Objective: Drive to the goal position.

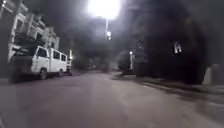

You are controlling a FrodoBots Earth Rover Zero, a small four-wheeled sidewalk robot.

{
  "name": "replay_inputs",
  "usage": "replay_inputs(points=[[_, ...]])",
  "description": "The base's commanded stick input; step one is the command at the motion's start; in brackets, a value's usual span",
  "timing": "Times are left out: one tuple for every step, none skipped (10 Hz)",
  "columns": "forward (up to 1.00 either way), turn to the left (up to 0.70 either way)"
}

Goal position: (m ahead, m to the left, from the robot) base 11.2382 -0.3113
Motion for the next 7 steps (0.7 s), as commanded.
replay_inputs(points=[[0.7, -0.12], [0.7, 0.0], [0.7, 0.0], [0.7, 0.0], [0.7, 0.0], [0.7, 0.0], [0.7, 0.0]])
